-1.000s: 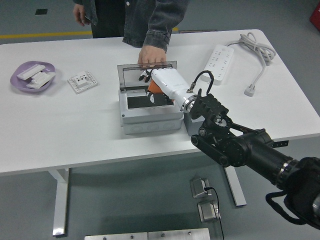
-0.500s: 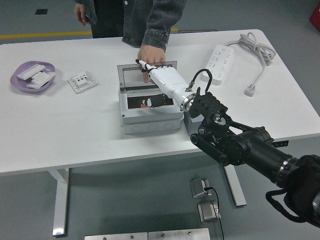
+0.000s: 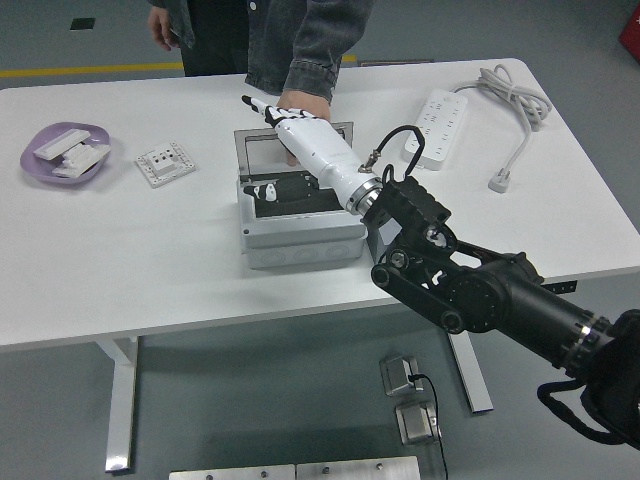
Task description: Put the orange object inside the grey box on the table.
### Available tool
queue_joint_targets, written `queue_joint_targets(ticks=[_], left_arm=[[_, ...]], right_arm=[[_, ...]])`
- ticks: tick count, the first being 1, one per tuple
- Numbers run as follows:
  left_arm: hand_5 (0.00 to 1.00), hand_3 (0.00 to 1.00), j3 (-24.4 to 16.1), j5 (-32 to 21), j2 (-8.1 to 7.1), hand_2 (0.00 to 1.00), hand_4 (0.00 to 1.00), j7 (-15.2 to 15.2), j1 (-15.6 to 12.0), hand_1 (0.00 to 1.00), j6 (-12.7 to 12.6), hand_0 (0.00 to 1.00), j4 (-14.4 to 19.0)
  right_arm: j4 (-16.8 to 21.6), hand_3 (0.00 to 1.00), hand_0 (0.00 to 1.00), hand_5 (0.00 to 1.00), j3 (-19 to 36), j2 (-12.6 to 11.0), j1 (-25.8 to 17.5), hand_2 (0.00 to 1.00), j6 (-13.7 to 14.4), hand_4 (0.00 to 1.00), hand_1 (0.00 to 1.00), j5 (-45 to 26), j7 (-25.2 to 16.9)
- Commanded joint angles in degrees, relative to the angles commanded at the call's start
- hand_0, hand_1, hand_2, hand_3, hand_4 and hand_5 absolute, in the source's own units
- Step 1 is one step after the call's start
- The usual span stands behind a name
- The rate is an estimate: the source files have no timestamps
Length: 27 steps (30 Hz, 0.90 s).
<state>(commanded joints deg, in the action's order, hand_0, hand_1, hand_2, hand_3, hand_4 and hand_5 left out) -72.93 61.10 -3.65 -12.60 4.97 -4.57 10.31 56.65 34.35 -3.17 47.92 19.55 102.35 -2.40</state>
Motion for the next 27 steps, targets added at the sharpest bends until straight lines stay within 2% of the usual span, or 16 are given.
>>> queue_joint_targets(ticks=[5,9,17,22,27], left_arm=[[0.203,0.597,0.1,0.0,-0.16,0.529,0.442,0.1,0.2,0.567,0.0,0.628,0.0],[0.202,0.596,0.1,0.3,-0.4,0.529,0.44,-0.1,0.6,0.567,0.0,0.63,0.0],[0.201,0.596,-0.7,1.2,-1.04,0.53,0.437,-0.5,0.8,0.566,-0.1,0.63,0.0],[0.199,0.596,-1.5,1.9,-0.95,0.531,0.436,-1.0,0.6,0.565,-0.1,0.63,0.0],[0.199,0.596,-1.6,1.8,-0.8,0.531,0.437,-0.8,0.5,0.565,-0.2,0.63,0.0]], right_arm=[[-4.1,0.998,0.918,0.329,1.4,0.0,2.3,0.936,-0.8,0.921,0.842,-1.4,-0.8],[-9.8,0.998,0.916,0.333,1.9,1.0,4.0,0.93,-1.5,0.921,0.838,-3.3,-2.4],[-19.6,0.998,0.916,0.337,1.7,2.0,3.9,0.926,-0.9,0.92,0.837,-6.2,-4.5],[-19.1,0.998,0.916,0.345,-0.1,1.9,3.0,0.916,-0.1,0.918,0.835,-6.4,-4.4],[-15.2,0.998,0.915,0.353,-3.0,0.8,2.2,0.916,0.5,0.913,0.832,-5.5,-3.3]])
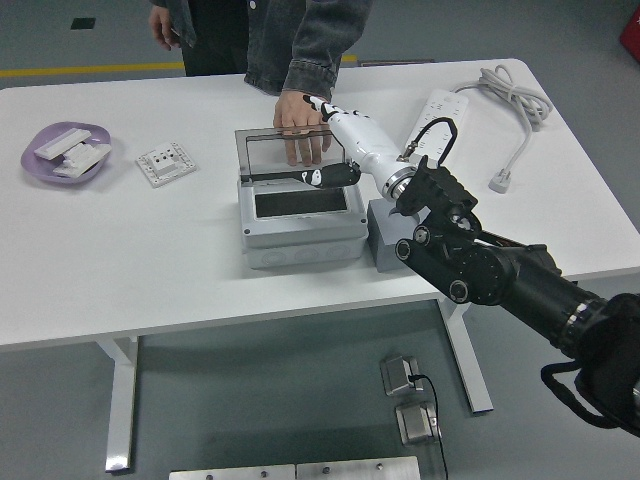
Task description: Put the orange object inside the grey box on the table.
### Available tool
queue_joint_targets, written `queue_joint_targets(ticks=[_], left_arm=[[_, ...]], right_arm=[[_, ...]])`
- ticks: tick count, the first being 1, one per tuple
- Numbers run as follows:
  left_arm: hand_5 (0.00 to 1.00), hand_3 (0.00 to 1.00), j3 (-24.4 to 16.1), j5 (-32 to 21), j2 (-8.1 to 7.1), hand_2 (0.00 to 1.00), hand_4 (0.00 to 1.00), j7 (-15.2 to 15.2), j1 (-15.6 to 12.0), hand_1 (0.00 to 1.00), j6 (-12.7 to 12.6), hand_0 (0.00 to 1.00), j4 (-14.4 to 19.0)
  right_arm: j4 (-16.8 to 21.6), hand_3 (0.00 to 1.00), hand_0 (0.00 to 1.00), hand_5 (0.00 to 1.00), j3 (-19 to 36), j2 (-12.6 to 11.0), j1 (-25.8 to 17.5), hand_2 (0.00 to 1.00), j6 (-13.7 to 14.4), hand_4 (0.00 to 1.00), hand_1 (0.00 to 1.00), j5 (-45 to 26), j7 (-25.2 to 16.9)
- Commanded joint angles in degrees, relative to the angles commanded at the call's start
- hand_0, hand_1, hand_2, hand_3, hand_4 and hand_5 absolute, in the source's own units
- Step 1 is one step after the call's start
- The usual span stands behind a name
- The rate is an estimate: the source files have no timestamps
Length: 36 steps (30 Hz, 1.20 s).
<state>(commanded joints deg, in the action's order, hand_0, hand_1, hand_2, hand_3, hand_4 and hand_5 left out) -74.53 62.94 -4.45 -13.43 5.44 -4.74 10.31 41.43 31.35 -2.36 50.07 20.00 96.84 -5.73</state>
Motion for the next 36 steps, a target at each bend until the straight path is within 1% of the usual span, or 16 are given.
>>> queue_joint_targets(ticks=[7,11,12,19,22,28,30,31,36], left_arm=[[0.199,0.596,-0.4,-0.2,-0.03,0.531,0.436,0.3,-0.2,0.565,-0.1,0.63,0.0],[0.199,0.596,-0.6,-0.3,-0.04,0.531,0.436,0.4,-0.4,0.565,-0.2,0.63,0.0],[0.198,0.596,-0.6,-0.4,-0.03,0.53,0.437,0.5,-0.5,0.565,-0.2,0.631,0.0],[0.199,0.596,-0.6,-1.1,-0.01,0.532,0.437,0.5,-1.1,0.565,-0.2,0.631,0.0],[0.199,0.596,-0.6,-1.3,-0.05,0.532,0.437,0.6,-1.3,0.565,-0.2,0.631,0.0],[0.201,0.595,-0.8,-1.5,-0.08,0.531,0.44,0.8,-1.2,0.566,-0.2,0.631,0.0],[0.201,0.595,-0.8,-1.7,-0.03,0.531,0.44,0.9,-1.2,0.566,-0.2,0.631,0.0],[0.201,0.595,-0.8,-1.7,0.03,0.531,0.441,0.9,-1.3,0.565,-0.2,0.631,0.0],[0.201,0.595,-0.8,-1.9,0.28,0.53,0.44,0.9,-1.5,0.565,-0.2,0.631,0.0]], right_arm=[[6.5,0.998,0.915,0.355,-3.4,-2.7,-0.9,0.916,-0.2,0.91,0.831,2.3,2.0],[9.3,0.998,0.915,0.355,-5.1,-4.0,-1.6,0.916,-0.5,0.91,0.831,3.2,3.1],[10.4,0.998,0.914,0.369,-5.5,-4.5,-1.9,0.919,-0.6,0.904,0.83,3.6,3.5],[16.7,0.998,0.908,0.371,-7.2,-7.4,-3.0,0.921,-1.3,0.897,0.826,5.7,6.1],[18.9,0.998,0.908,0.371,-7.9,-8.4,-3.4,0.921,-1.8,0.897,0.826,6.4,7.1],[21.1,0.998,0.906,0.374,-8.0,-9.6,-4.8,0.921,-2.4,0.887,0.825,7.1,8.2],[21.6,0.998,0.906,0.374,-7.5,-9.9,-5.3,0.921,-2.5,0.887,0.825,7.3,8.5],[22.0,0.998,0.893,0.396,-7.1,-10.1,-5.8,0.926,-2.5,0.875,0.819,7.6,8.8],[23.1,0.998,0.885,0.396,-5.4,-10.6,-7.3,0.924,-3.0,0.864,0.814,8.9,10.1]])
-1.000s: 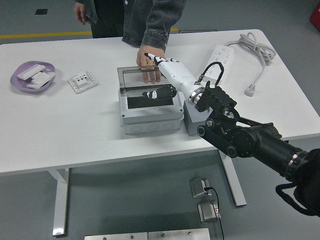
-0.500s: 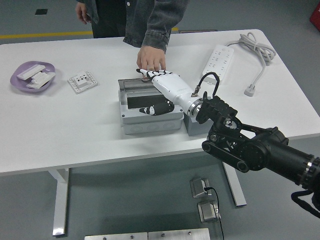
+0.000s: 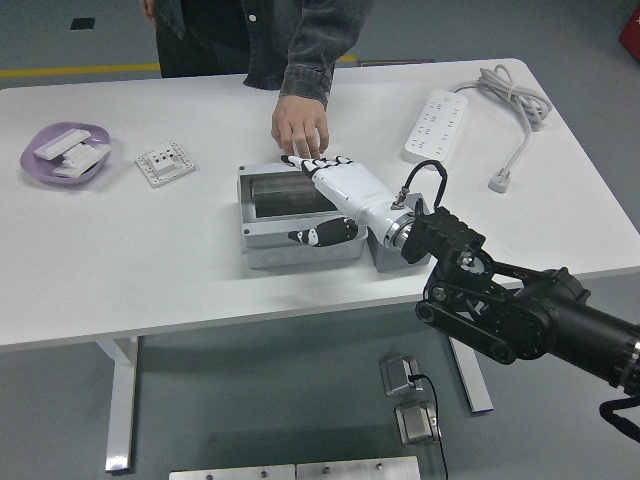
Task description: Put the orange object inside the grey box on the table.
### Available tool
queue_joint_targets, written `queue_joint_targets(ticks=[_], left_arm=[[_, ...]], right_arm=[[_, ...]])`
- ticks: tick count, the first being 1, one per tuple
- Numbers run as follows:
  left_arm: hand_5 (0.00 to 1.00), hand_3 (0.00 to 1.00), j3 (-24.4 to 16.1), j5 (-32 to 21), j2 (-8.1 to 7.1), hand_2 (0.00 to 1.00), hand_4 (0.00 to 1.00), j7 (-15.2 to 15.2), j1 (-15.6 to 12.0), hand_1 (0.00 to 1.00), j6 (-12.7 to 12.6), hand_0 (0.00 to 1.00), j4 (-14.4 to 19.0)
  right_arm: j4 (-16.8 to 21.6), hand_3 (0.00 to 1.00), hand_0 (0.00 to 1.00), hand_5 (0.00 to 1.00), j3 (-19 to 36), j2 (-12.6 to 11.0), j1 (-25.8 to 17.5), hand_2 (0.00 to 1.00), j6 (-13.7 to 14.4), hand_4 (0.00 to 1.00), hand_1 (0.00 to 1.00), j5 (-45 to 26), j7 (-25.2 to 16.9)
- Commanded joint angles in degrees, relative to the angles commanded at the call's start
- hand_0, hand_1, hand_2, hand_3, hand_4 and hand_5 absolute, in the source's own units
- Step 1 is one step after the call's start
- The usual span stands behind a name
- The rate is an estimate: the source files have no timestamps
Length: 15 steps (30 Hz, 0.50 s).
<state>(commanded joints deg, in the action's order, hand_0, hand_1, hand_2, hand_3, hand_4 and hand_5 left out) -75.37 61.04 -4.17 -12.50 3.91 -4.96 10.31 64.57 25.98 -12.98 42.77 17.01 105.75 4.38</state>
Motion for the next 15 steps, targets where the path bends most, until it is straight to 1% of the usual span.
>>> queue_joint_targets(ticks=[6,10,12,13,15], left_arm=[[0.203,0.595,-0.5,0.2,0.06,0.53,0.44,-0.2,-0.3,0.565,0.0,0.631,0.0],[0.203,0.595,-1.2,0.7,0.03,0.53,0.44,-0.2,-0.4,0.565,0.0,0.631,0.0],[0.203,0.595,-1.5,0.9,-0.03,0.53,0.44,-0.2,-0.5,0.565,0.0,0.631,0.0],[0.204,0.595,-1.7,0.9,-0.06,0.53,0.44,-0.3,-0.6,0.565,-0.1,0.632,0.0],[0.204,0.595,-1.8,0.5,-0.19,0.53,0.44,-0.3,-0.9,0.565,-0.2,0.632,0.0]], right_arm=[[1.1,0.998,0.884,0.404,2.3,-0.2,-1.7,0.925,-0.2,0.859,0.813,1.4,1.2],[1.5,0.998,0.884,0.404,5.6,-0.6,-2.5,0.925,-0.5,0.859,0.813,2.6,1.6],[2.0,0.998,0.884,0.404,8.0,-1.2,-3.3,0.925,-0.7,0.859,0.813,3.5,1.9],[2.4,0.998,0.882,0.415,9.3,-1.6,-3.8,0.932,-0.8,0.843,0.811,3.9,2.0],[4.2,0.998,0.882,0.415,12.3,-2.8,-5.6,0.932,-1.2,0.843,0.811,4.9,2.3]])
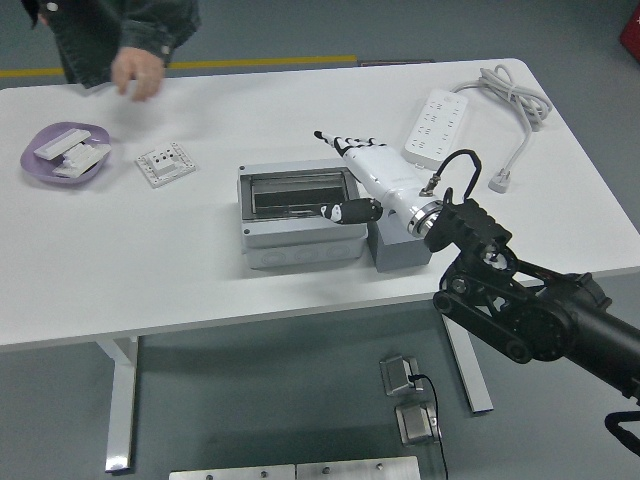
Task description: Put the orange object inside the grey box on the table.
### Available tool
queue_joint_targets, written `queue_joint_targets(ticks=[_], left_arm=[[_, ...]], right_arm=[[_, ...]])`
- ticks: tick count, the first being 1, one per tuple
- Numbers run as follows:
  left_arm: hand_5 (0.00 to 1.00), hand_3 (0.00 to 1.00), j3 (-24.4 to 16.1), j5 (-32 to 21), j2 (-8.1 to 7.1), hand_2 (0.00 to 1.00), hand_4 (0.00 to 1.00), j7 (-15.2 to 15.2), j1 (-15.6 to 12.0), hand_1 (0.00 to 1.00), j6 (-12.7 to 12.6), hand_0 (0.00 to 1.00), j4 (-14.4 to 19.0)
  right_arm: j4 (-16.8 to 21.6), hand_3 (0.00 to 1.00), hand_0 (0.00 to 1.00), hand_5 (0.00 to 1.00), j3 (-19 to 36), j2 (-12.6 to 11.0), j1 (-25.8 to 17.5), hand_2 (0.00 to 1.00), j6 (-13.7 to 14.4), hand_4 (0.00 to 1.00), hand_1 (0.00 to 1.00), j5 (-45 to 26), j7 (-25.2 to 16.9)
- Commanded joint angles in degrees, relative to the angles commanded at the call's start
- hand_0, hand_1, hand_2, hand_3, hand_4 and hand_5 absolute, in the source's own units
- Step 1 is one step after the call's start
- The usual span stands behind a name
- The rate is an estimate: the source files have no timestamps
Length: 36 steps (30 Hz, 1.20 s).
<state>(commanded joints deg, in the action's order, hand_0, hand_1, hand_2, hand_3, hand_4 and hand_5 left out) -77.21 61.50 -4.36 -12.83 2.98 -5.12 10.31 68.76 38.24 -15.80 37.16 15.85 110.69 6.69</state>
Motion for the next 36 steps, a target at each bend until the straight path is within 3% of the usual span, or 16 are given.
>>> queue_joint_targets(ticks=[6,10,14,15,20,21,24,26,27,33,34,36], left_arm=[[0.203,0.594,-0.3,-1.4,-0.3,0.53,0.439,-0.3,-1.4,0.565,-0.3,0.631,0.0],[0.203,0.593,-0.5,-2.0,-0.29,0.53,0.439,-0.7,-2.3,0.565,-0.4,0.631,0.0],[0.203,0.593,-1.1,-2.1,-0.16,0.53,0.439,-1.2,-2.7,0.565,-0.6,0.631,0.0],[0.203,0.594,-1.2,-2.1,-0.14,0.53,0.438,-1.2,-2.7,0.564,-0.6,0.631,0.0],[0.203,0.594,-1.6,-1.9,0.08,0.53,0.438,-0.9,-2.5,0.564,-0.6,0.631,0.0],[0.203,0.593,-1.7,-1.8,0.13,0.53,0.44,-0.8,-2.5,0.564,-0.6,0.631,0.0],[0.203,0.593,-1.9,-1.4,0.28,0.53,0.44,-0.8,-2.4,0.564,-0.5,0.631,0.0],[0.203,0.593,-2.0,-1.1,0.31,0.53,0.44,-0.8,-2.3,0.564,-0.5,0.631,0.0],[0.2,0.593,-2.1,-1.0,0.32,0.53,0.436,-0.8,-2.2,0.564,-0.5,0.631,0.0],[0.2,0.593,-2.3,-0.7,0.26,0.53,0.436,-0.5,-2.0,0.564,-0.5,0.631,0.0],[0.197,0.593,-2.3,-0.7,0.25,0.53,0.434,-0.5,-2.0,0.564,-0.5,0.631,0.0],[0.197,0.593,-2.4,-0.6,0.22,0.53,0.434,-0.6,-2.0,0.564,-0.5,0.631,0.0]], right_arm=[[7.2,0.998,0.879,0.423,10.4,-3.2,-6.7,0.933,-0.6,0.837,0.809,2.4,-1.1],[11.8,0.998,0.876,0.43,18.0,-3.1,-11.6,0.932,0.2,0.837,0.81,4.7,-3.5],[14.7,0.998,0.876,0.43,25.7,-0.8,-16.9,0.932,4.6,0.837,0.81,9.0,-7.2],[14.9,0.977,0.809,0.427,27.7,0.0,-18.2,0.839,6.1,0.837,0.754,9.9,-8.4],[14.9,0.977,0.809,0.427,35.8,3.1,-24.1,0.839,14.9,0.837,0.754,12.7,-13.0],[14.8,0.998,0.549,0.383,37.1,3.6,-24.7,0.664,16.6,0.752,0.514,13.6,-12.9],[13.9,0.998,0.549,0.383,41.5,4.8,-25.8,0.664,21.1,0.752,0.514,15.9,-11.8],[13.2,0.998,0.549,0.383,43.5,5.3,-25.8,0.664,21.1,0.752,0.514,16.9,-10.6],[12.7,0.998,0.14,0.204,44.7,5.5,-25.7,0.36,21.1,0.41,0.266,17.4,-9.8],[10.9,0.998,0.14,0.204,46.9,5.9,-25.0,0.36,21.1,0.41,0.266,17.5,-8.4],[10.8,0.998,0.143,0.097,47.0,5.9,-24.9,0.286,21.1,0.107,0.226,17.4,-8.3],[10.7,0.998,0.143,0.097,47.0,5.8,-24.9,0.286,21.1,0.107,0.226,17.2,-8.2]])
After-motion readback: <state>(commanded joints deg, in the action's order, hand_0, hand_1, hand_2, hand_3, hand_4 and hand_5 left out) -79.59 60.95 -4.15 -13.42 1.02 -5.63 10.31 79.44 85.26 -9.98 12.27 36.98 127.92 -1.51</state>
